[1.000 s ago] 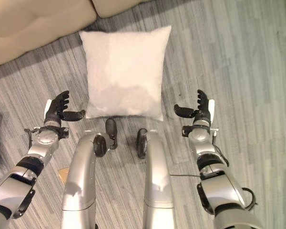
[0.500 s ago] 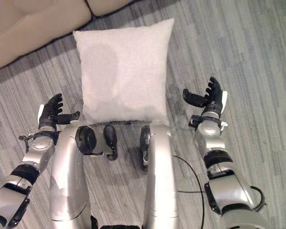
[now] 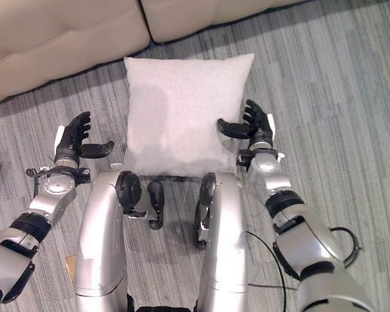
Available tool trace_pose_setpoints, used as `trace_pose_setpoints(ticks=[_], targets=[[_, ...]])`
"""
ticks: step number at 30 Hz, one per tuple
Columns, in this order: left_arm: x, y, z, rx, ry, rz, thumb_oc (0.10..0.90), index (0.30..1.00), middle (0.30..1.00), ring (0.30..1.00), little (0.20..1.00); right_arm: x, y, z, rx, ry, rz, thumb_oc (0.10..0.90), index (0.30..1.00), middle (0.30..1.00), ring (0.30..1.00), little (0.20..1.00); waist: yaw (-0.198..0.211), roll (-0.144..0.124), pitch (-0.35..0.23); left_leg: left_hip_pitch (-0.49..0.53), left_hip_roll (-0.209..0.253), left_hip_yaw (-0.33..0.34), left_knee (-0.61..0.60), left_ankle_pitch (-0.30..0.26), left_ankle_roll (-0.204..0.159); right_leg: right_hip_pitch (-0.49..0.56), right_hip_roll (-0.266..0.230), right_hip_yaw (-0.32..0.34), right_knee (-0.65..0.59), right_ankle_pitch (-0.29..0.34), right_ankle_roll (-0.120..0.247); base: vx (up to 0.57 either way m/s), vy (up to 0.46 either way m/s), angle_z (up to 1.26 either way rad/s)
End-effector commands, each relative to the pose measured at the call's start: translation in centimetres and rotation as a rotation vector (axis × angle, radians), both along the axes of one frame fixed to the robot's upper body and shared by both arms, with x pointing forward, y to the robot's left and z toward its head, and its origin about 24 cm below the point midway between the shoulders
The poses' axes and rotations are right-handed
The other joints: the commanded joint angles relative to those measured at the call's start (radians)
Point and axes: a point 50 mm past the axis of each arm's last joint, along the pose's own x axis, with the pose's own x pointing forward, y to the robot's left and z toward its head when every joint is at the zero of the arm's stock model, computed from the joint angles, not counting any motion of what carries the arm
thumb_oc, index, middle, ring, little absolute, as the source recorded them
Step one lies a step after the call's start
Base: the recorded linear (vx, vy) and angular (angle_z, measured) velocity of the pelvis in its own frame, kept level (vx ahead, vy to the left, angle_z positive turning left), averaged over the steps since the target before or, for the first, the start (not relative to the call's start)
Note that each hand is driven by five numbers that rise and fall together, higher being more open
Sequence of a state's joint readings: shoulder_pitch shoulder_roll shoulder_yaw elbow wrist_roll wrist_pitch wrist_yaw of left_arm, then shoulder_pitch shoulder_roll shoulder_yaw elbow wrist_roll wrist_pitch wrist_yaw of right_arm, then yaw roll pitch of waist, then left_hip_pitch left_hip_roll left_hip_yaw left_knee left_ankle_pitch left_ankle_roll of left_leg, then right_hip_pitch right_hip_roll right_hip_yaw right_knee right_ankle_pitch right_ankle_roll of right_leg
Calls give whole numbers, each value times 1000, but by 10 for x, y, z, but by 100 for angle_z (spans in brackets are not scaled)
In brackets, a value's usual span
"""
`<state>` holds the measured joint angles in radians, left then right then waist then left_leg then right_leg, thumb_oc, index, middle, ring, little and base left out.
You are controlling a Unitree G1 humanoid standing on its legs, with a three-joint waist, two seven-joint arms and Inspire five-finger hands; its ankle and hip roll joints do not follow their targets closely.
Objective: Pick up all the scattered cushions and arrange them neatly on the sofa.
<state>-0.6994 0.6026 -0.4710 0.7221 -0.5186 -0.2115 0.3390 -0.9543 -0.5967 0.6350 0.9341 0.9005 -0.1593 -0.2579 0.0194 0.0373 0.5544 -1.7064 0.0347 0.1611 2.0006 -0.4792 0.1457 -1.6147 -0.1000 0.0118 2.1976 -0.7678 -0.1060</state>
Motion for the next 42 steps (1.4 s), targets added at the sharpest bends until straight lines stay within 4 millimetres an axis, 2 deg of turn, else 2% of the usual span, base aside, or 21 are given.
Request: trace_pose_setpoints(ticks=[1, 5, 7, 10, 11, 12, 15, 18, 19, 24, 27, 31, 32, 33, 34, 35, 36, 37, 40, 42], targets=[[6, 3, 56, 24, -217, 8, 800, 900, 900, 900, 900, 13, 21, 46, -53, -102, 88, 800, 900, 900, 900, 900, 44, 21, -34, 136, -29, -133, 117, -289, -107, 45, 10, 153, -45, 46, 5, -8, -5, 5], [7, -6, 67, 45, -255, -15, 800, 900, 900, 900, 900, 20, 31, 46, -275, -34, 81, 800, 900, 900, 900, 900, 53, 32, -34, 136, -33, -138, 127, -297, -109, 45, 5, 155, -35, 43, 0, -4, 2, 3], [11, -14, 74, 67, -275, -22, 800, 900, 900, 900, 900, 25, 39, 45, -416, 9, 42, 800, 900, 900, 900, 900, 58, 29, -34, 136, -34, -143, 132, -303, -109, 45, 7, 156, -32, 42, -4, 7, 11, 2], [15, -19, 77, 73, -275, -23, 800, 900, 900, 900, 900, 27, 51, 39, -450, 30, 39, 800, 900, 900, 900, 900, 54, 22, -34, 136, -33, -144, 133, -306, -109, 45, 10, 155, -34, 44, -5, 0, 0, 0], [16, -22, 79, 71, -280, -26, 800, 900, 900, 900, 900, 28, 57, 37, -447, 30, 44, 618, 627, 627, 627, 627, 52, 20, -34, 136, -32, -143, 136, -308, -107, 45, 11, 154, -30, 44, -6, 0, 0, 0], [18, -26, 83, 68, -291, -32, 800, 900, 900, 900, 900, 28, 67, 36, -429, 18, 58, 400, 300, 300, 300, 300, 49, 20, -34, 136, -31, -143, 141, -310, -106, 45, 13, 152, -27, 43, -8, 0, 0, 0], [16, -24, 90, 75, -317, -34, 800, 900, 900, 900, 900, 28, 79, 42, -328, -38, 75, 400, 300, 300, 300, 300, 44, 22, -34, 136, -37, -139, 161, -317, -104, 45, 20, 156, -14, 41, -6, 0, 0, 0], [14, -16, 95, 74, -331, -6, 800, 900, 900, 900, 900, 24, 92, 59, -283, -146, 146, 400, 300, 300, 300, 300, 37, 13, -34, 136, -42, -141, 179, -319, -106, 45, 23, 158, 1, 36, -5, 13, 0, 1], [12, -10, 93, 67, -328, 7, 800, 900, 900, 900, 900, 20, 96, 72, -271, -223, 188, 400, 300, 300, 300, 300, 30, 3, -34, 136, -45, -139, 177, -313, -107, 45, 30, 163, 2, 43, 0, 41, 2, 5], [10, -9, 90, 50, -326, 13, 800, 900, 900, 900, 900, 12, 91, 91, -249, -328, 206, 400, 300, 300, 300, 300, 25, -20, -34, 136, -41, -131, 123, -289, -107, 45, 41, 168, -44, 74, 4, 19, 4, 1], [12, -13, 97, 21, -354, -1, 800, 900, 900, 900, 900, 7, 89, 114, -244, -430, 198, 400, 300, 300, 300, 300, 32, -39, -34, 136, -35, -120, -25, -249, -104, 46, 40, 150, -180, 133, 9, -90, 67, -2], [12, -23, 104, -18, -396, -35, 800, 900, 900, 900, 900, -6, 90, 149, -285, -588, 200, 400, 300, 300, 300, 300, 22, -14, -41, 136, -42, -144, -249, -120, -101, 103, 8, 54, -456, 215, 26, -189, 91, -10], [11, -26, 94, -29, -373, -49, 800, 900, 900, 900, 900, -10, 83, 147, -314, -613, 180, 400, 300, 300, 300, 300, 15, -6, -104, 136, -48, -158, -334, -76, -103, 107, -3, 20, -544, 240, 34, -146, 66, -6], [11, -27, 86, -32, -353, -57, 800, 900, 900, 900, 900, -12, 80, 144, -315, -617, 175, 400, 300, 300, 300, 300, 13, 0, -137, 137, -48, -172, -379, -53, -106, 115, -9, 7, -601, 251, 33, -75, 52, 1], [11, -27, 86, -32, -353, -57, 800, 900, 900, 900, 900, -12, 80, 144, -315, -617, 175, 400, 300, 300, 300, 300, 13, 0, -137, 137, -48, -172, -379, -53, -106, 115, -9, 7, -601, 251, 33, -107, 38, 13], [9, -28, 74, -53, -326, -63, 800, 900, 900, 900, 900, -14, 77, 136, -314, -616, 164, 400, 300, 300, 300, 300, 7, 2, -165, 175, -48, -185, -462, -17, -111, 157, -21, -10, -691, 278, 45, -138, 12, 19], [7, -27, 66, -64, -307, -66, 800, 900, 900, 900, 900, -16, 74, 129, -320, -613, 162, 400, 300, 300, 300, 300, 5, -3, -170, 228, -53, -194, -534, 4, -115, 210, -22, -16, -763, 294, 43, -140, 12, 19], [7, -27, 66, -64, -307, -66, 800, 900, 900, 900, 900, -16, 74, 129, -320, -612, 162, 400, 300, 300, 300, 300, 4, -2, -168, 230, -53, -194, -535, 4, -116, 213, -22, -16, -764, 295, 43, -117, -4, 18], [-4, -28, 27, -99, -212, -85, 800, 900, 900, 900, 900, -22, 60, 100, -348, -568, 140, 400, 300, 300, 300, 300, 1, -17, -198, 412, -65, -215, -776, 80, -127, 399, -34, -53, -1013, 362, 59, -127, -7, 12], [-11, -26, 8, -120, -168, -84, 800, 900, 900, 900, 900, -28, 53, 82, -343, -540, 131, 400, 300, 300, 300, 300, 0, -24, -210, 505, -72, -229, -891, 118, -135, 490, -32, -69, -1128, 399, 72, -69, -29, 9]])
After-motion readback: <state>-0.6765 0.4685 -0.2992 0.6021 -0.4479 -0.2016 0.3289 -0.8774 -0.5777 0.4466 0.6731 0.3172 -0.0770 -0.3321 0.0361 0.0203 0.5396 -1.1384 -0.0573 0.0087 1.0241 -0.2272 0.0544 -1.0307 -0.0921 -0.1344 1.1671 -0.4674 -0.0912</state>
